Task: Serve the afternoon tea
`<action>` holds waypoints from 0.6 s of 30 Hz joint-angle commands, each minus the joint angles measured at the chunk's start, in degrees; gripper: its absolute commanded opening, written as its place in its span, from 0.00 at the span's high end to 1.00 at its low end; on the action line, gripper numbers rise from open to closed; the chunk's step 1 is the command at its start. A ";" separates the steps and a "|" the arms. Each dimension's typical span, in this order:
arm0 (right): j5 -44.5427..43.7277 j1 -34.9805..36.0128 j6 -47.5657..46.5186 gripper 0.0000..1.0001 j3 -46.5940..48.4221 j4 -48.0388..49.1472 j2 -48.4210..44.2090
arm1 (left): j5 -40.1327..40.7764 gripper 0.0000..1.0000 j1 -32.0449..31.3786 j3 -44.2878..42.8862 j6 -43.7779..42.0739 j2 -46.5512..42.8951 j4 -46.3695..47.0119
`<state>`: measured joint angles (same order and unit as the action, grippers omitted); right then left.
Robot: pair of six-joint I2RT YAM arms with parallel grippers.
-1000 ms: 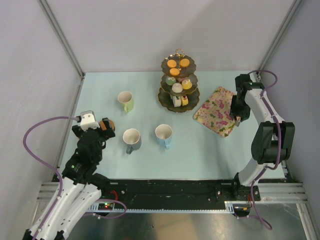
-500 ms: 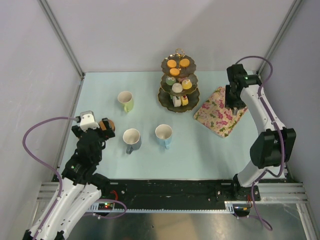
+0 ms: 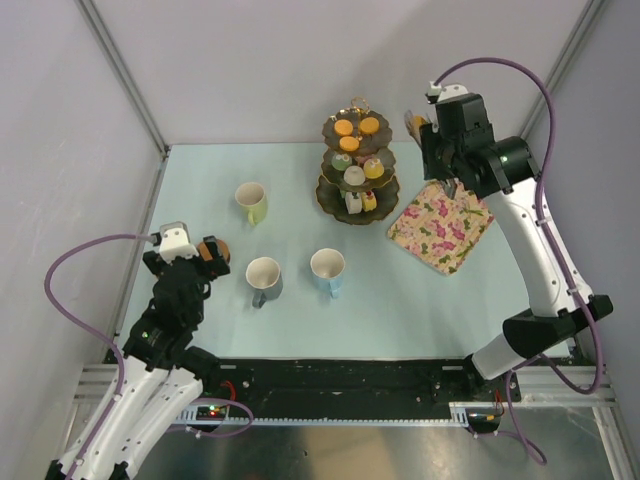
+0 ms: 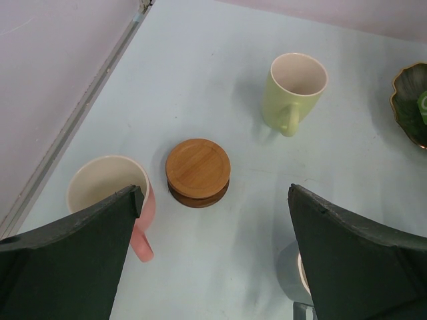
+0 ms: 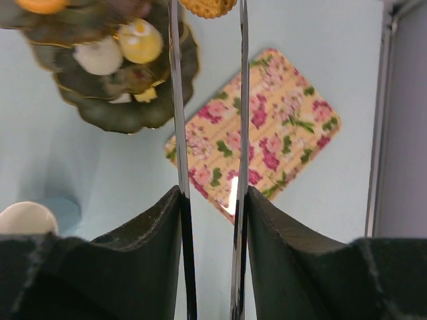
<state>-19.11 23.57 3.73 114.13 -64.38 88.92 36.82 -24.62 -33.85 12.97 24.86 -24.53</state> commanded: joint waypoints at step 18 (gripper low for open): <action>5.44 7.15 -4.67 0.57 10.34 4.15 10.33 | 0.49 0.02 -0.34 0.01 -1.11 -1.27 1.80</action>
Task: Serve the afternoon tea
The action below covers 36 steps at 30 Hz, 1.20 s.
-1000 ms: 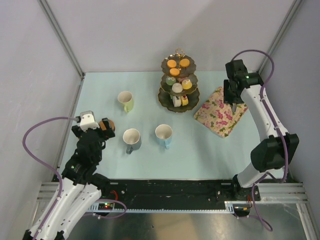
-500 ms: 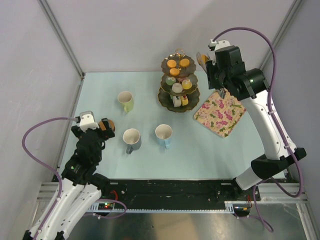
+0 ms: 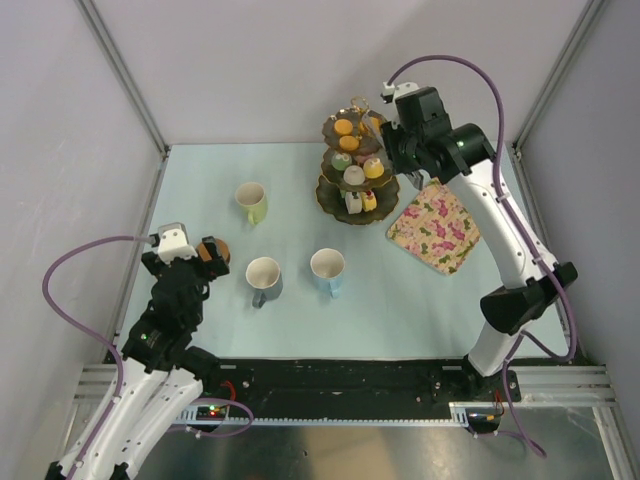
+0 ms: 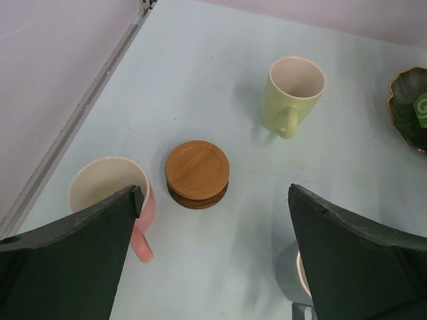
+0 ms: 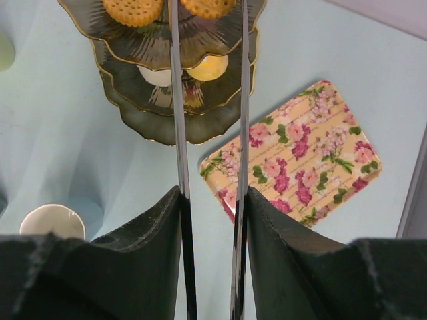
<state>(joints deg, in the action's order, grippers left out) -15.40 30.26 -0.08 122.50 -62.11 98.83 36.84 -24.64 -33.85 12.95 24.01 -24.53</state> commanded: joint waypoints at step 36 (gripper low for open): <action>-11.95 -5.56 8.92 0.49 -17.47 11.14 -19.35 | 0.04 0.02 -0.32 0.00 -1.07 0.33 1.82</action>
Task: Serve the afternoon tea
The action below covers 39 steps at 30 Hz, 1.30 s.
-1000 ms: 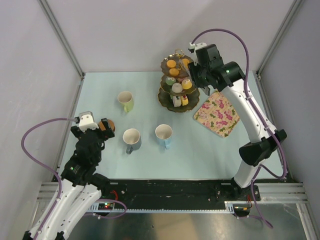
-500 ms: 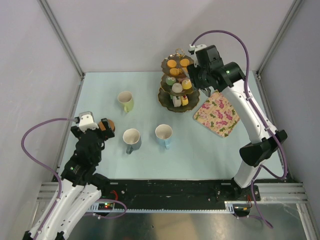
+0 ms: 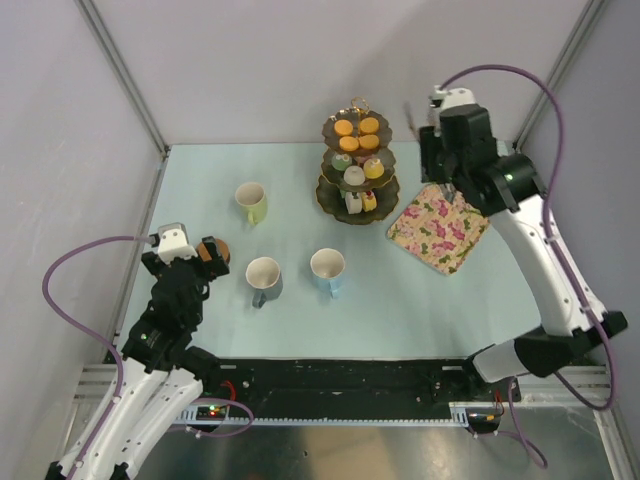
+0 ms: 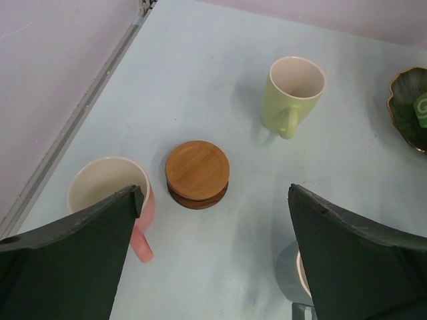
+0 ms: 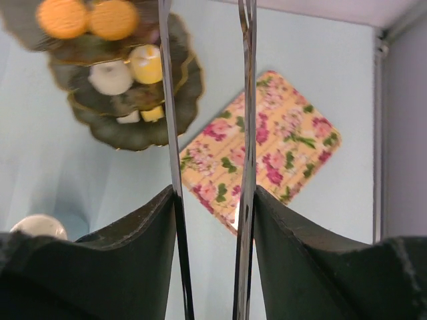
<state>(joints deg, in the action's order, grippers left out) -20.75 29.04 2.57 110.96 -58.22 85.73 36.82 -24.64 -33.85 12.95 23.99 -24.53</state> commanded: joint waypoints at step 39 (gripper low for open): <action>-2.49 -20.54 28.78 0.24 -42.11 32.45 10.81 | 1.31 0.02 -0.23 0.02 -1.44 1.83 1.83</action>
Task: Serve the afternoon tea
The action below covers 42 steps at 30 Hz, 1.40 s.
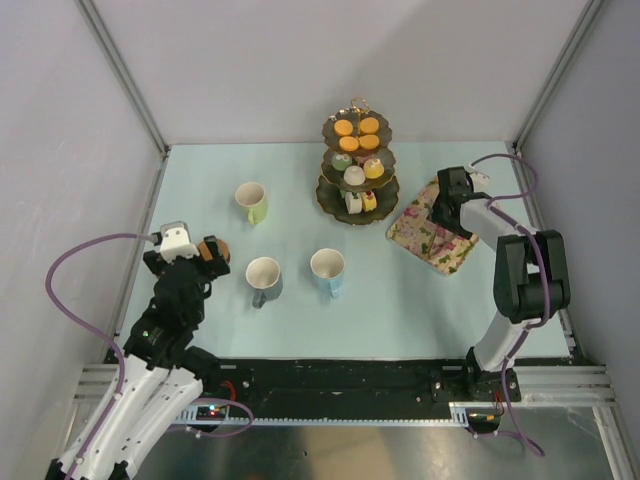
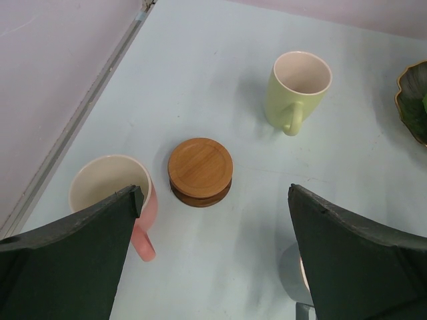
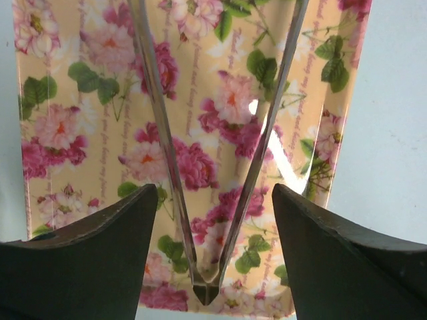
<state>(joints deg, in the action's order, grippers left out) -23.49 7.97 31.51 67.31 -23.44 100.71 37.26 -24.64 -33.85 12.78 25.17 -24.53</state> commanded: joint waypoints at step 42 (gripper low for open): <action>18.66 -10.35 13.61 0.30 -11.67 2.40 -10.55 | -0.28 0.02 -0.23 -0.06 -0.97 -0.77 1.85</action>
<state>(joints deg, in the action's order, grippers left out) 1.04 0.86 45.45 55.59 -24.14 94.11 37.12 -24.64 -33.85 12.80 25.08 -24.53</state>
